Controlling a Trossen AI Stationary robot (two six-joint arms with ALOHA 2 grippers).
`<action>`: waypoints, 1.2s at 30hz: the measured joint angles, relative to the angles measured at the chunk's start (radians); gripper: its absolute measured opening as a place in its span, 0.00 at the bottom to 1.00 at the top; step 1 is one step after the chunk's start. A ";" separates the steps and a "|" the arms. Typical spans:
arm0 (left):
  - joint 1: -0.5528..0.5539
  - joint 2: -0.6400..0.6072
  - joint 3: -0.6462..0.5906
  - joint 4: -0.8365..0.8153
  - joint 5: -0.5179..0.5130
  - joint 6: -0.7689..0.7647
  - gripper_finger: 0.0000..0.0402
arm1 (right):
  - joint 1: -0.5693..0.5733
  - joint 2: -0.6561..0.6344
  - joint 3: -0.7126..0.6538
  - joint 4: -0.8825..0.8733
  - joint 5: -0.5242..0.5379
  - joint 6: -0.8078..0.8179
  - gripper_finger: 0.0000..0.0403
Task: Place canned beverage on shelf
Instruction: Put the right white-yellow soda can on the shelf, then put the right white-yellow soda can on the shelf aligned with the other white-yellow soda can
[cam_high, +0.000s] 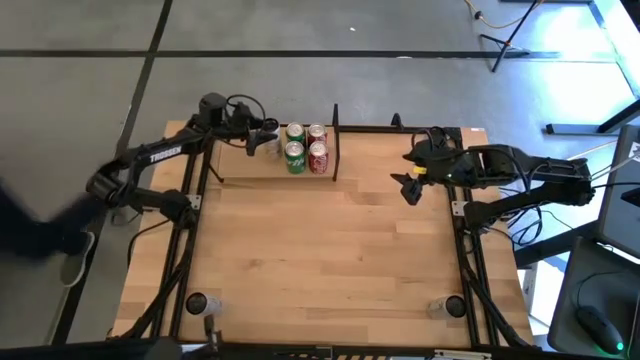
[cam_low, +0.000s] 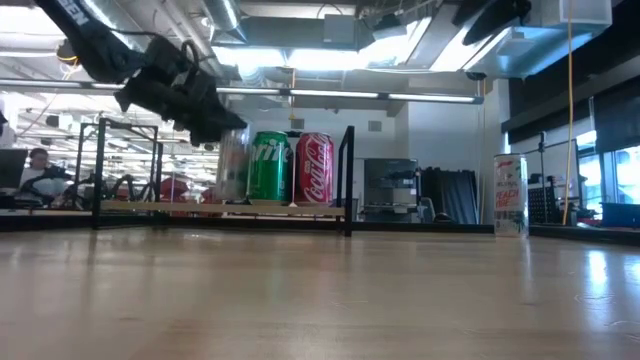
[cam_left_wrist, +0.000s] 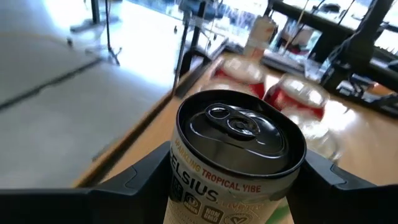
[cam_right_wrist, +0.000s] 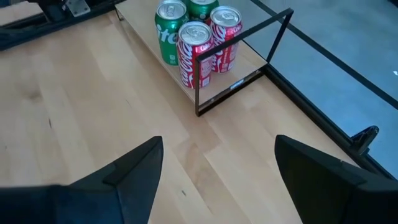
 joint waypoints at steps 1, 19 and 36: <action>0.003 0.013 -0.003 0.010 0.012 -0.003 0.56 | 0.000 0.000 0.000 0.002 0.000 0.000 0.74; -0.006 -0.011 0.011 0.044 0.032 -0.044 0.82 | 0.001 0.000 0.000 0.000 -0.037 0.002 0.74; -0.181 -0.190 0.285 -0.142 -0.065 -0.138 0.87 | -0.193 0.012 0.001 -0.004 0.054 0.093 0.74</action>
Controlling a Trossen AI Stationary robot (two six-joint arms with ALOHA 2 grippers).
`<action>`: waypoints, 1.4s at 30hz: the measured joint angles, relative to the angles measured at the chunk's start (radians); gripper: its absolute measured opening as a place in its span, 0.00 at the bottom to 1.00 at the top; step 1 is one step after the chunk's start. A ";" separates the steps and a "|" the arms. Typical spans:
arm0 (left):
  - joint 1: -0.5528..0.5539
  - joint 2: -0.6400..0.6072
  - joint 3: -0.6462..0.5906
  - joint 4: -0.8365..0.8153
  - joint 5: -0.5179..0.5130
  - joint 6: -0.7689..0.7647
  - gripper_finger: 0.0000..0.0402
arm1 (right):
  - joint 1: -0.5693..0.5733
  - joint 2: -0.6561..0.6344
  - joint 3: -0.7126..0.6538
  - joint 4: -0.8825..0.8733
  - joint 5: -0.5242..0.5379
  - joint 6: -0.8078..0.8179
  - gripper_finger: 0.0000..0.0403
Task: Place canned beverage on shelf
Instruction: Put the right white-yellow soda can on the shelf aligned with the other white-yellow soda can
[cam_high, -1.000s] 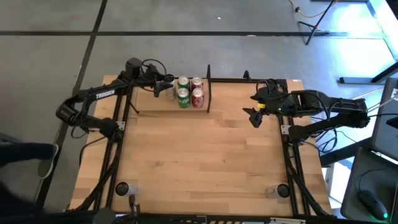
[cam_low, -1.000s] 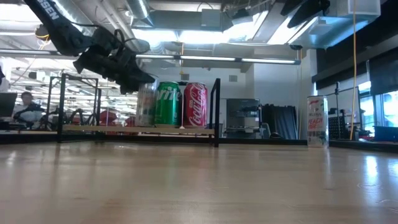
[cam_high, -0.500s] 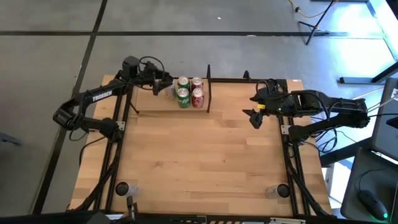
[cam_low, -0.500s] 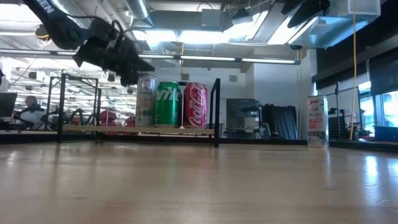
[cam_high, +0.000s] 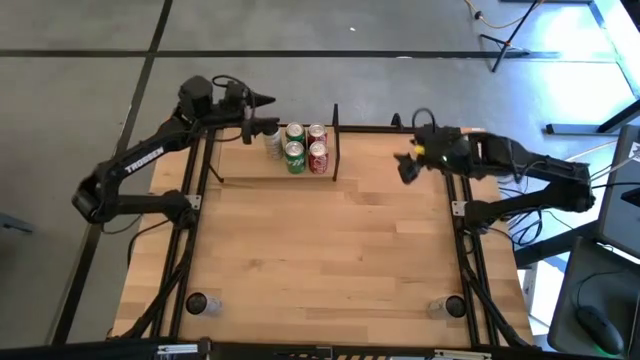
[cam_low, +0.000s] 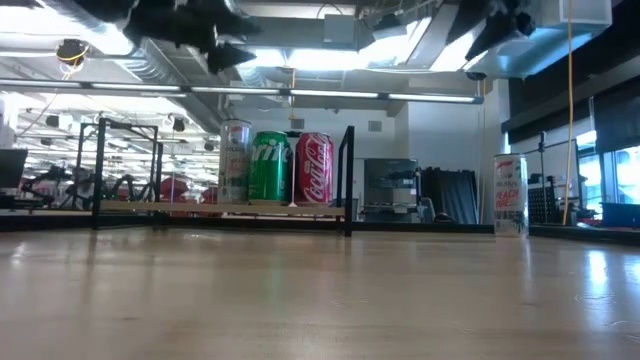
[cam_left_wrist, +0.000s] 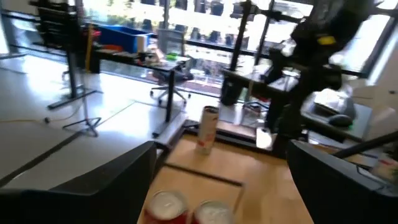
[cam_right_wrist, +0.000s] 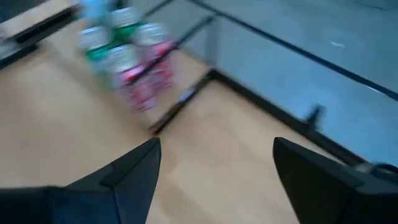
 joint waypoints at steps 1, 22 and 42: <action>-0.023 0.000 0.015 -0.014 -0.014 -0.001 0.87 | -0.039 0.004 0.000 -0.011 0.001 0.014 0.74; -0.609 -0.008 0.351 -0.819 -0.470 -0.128 0.81 | -0.220 0.134 0.000 0.175 -0.353 -0.374 0.74; -1.223 0.310 0.750 -1.253 -0.775 -0.613 0.80 | 0.328 0.128 -0.001 0.084 -0.393 -0.277 0.74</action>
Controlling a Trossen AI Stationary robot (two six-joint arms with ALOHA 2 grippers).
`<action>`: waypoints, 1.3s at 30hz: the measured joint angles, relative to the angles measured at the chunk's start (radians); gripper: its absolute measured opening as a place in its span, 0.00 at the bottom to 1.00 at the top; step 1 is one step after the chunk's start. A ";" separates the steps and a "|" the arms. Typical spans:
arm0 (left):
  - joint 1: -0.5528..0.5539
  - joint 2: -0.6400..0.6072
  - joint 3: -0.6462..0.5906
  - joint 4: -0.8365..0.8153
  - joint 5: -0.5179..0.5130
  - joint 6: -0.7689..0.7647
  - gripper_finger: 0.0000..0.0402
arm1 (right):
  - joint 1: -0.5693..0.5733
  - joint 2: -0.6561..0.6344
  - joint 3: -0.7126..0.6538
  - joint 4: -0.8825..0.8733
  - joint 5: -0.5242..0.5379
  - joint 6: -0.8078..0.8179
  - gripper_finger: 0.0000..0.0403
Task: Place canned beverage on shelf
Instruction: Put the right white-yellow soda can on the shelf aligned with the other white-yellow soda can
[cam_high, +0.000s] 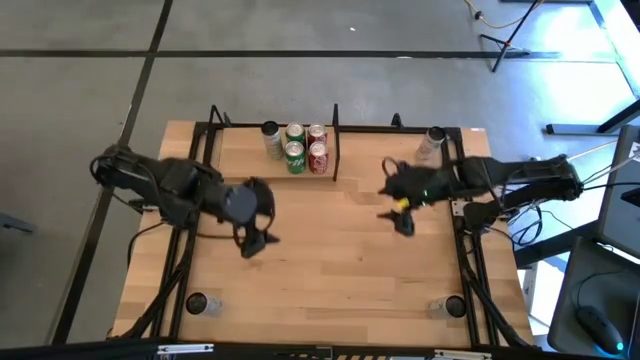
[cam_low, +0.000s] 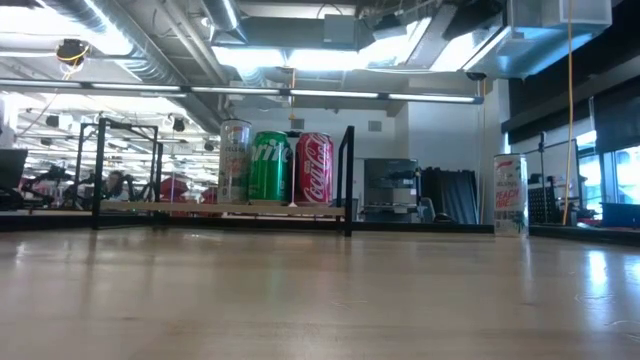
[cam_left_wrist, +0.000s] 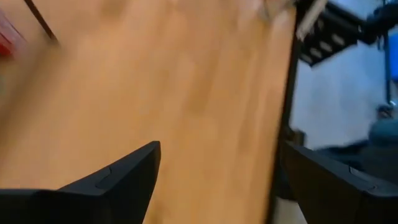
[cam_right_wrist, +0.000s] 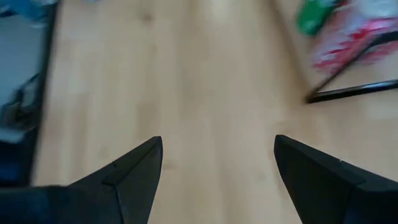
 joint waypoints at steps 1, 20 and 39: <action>-0.025 0.010 0.000 -0.013 0.015 -0.043 0.80 | 0.037 0.000 0.000 -0.005 0.000 0.016 0.74; -0.525 0.117 0.000 -0.249 0.117 -0.623 0.80 | 0.469 0.004 0.000 -0.009 0.365 0.264 0.74; -0.642 0.259 0.000 -0.299 0.191 -0.485 0.79 | 0.494 0.058 0.000 -0.015 0.447 0.323 0.74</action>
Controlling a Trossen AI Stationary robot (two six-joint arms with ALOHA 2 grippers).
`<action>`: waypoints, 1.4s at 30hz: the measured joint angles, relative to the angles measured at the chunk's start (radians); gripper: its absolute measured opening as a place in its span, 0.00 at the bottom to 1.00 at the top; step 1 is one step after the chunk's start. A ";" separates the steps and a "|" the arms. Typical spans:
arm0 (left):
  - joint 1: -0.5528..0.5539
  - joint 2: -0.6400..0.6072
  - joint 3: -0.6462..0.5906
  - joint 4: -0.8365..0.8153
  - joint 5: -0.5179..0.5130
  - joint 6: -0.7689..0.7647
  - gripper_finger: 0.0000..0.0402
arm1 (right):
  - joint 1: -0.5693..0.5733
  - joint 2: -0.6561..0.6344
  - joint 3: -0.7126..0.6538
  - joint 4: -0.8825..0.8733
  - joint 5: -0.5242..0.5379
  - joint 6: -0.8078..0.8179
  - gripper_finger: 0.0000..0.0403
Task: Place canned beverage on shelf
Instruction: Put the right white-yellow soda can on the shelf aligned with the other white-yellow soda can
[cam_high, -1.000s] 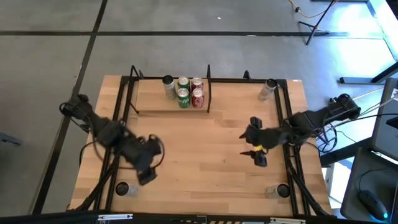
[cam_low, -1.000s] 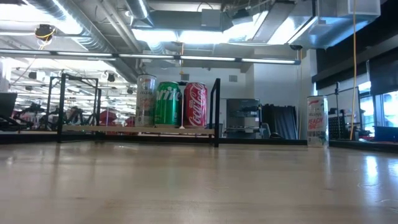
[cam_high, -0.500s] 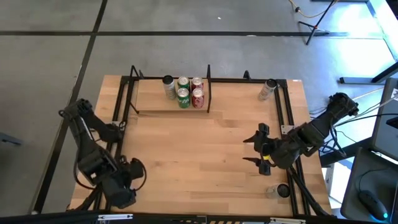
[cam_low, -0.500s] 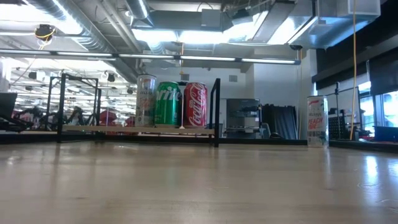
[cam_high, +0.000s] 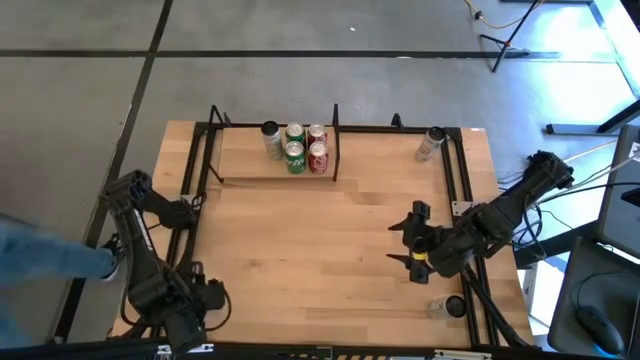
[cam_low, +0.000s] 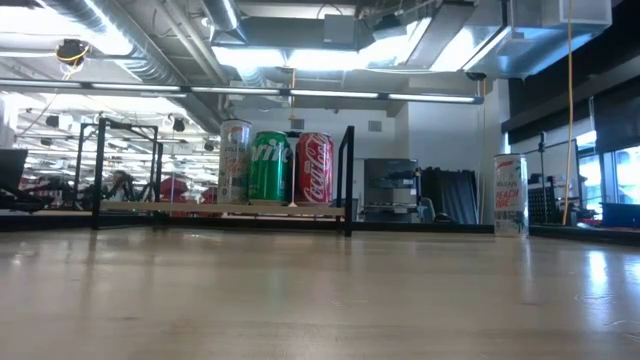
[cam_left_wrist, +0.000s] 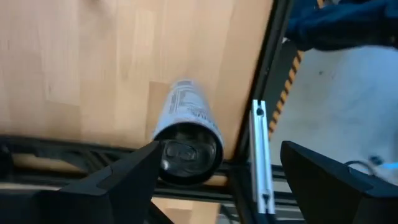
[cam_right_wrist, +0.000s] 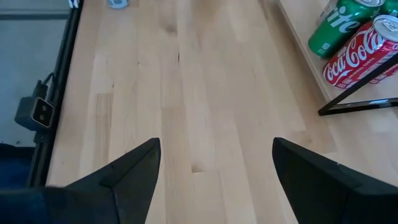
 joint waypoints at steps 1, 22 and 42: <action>-0.001 0.004 0.000 0.001 -0.005 0.027 0.79 | 0.000 0.008 0.000 0.000 -0.001 0.000 0.74; -0.049 0.021 -0.125 -0.014 -0.018 0.141 0.79 | 0.000 0.065 0.000 0.010 -0.017 0.020 0.74; -0.005 0.020 -0.231 0.113 0.109 -0.008 0.51 | 0.000 0.065 0.000 0.009 0.000 0.013 0.74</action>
